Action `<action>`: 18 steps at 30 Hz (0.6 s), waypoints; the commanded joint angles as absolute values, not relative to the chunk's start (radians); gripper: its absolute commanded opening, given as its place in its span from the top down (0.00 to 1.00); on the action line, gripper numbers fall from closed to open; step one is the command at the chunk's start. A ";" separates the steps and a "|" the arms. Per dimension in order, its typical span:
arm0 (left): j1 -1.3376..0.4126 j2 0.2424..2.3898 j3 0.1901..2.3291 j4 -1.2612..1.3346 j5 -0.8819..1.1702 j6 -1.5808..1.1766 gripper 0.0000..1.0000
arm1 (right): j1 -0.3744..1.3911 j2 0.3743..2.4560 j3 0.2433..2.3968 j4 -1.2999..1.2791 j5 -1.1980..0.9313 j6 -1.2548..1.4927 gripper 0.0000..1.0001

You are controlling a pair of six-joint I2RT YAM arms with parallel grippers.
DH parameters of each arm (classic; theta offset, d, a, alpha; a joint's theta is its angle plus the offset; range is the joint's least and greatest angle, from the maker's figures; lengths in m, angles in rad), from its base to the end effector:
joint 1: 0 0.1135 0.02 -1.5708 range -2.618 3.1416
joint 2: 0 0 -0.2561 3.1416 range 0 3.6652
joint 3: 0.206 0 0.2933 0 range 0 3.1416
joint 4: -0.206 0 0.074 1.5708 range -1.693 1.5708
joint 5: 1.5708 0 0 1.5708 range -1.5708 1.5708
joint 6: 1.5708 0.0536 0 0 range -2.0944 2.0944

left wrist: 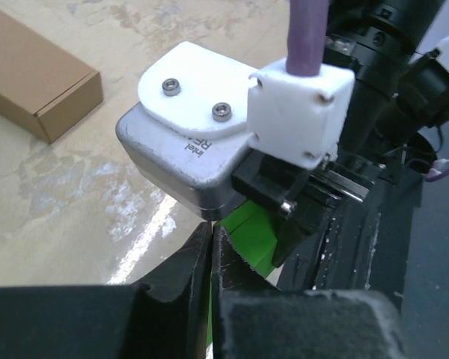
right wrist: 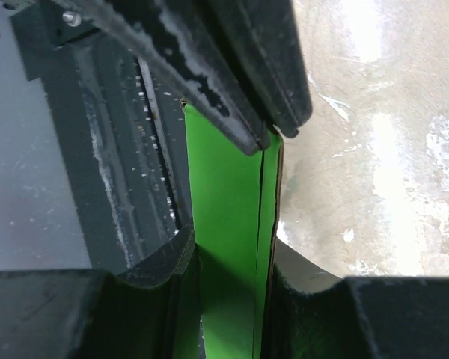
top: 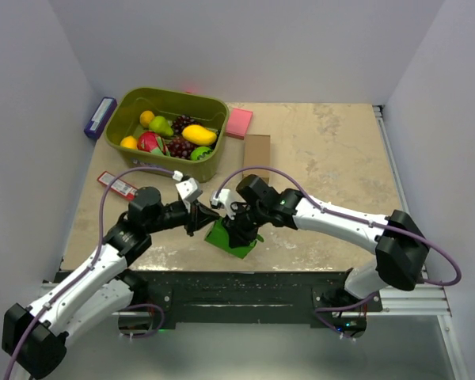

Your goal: Fold the paper box

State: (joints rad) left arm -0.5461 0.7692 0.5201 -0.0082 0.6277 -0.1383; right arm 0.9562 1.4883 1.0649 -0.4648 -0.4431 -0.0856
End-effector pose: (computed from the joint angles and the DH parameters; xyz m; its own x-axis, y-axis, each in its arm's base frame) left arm 0.1909 -0.1529 0.2491 -0.3402 0.0762 -0.9372 0.8671 0.4111 -0.2813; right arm 0.1903 0.3094 0.2105 -0.3694 -0.6573 -0.6569 -0.9290 0.2447 0.2775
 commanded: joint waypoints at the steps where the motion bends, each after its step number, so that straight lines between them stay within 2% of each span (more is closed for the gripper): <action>1: -0.613 0.764 0.575 0.002 0.493 -0.185 0.97 | 0.953 1.535 1.115 -0.476 -0.345 -0.051 0.97; 9: -0.765 0.775 0.528 -0.011 0.223 -0.271 1.00 | 0.946 1.545 1.114 -0.440 -0.235 0.020 0.97; 18: -0.883 0.807 0.411 0.176 0.037 -0.397 1.00 | 0.922 1.578 1.091 -0.422 -0.195 0.051 0.99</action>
State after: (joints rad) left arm -0.8196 0.7952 0.4603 0.0452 0.0536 -0.2790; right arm 0.9585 1.5578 1.0786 -0.4732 -0.3038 0.0036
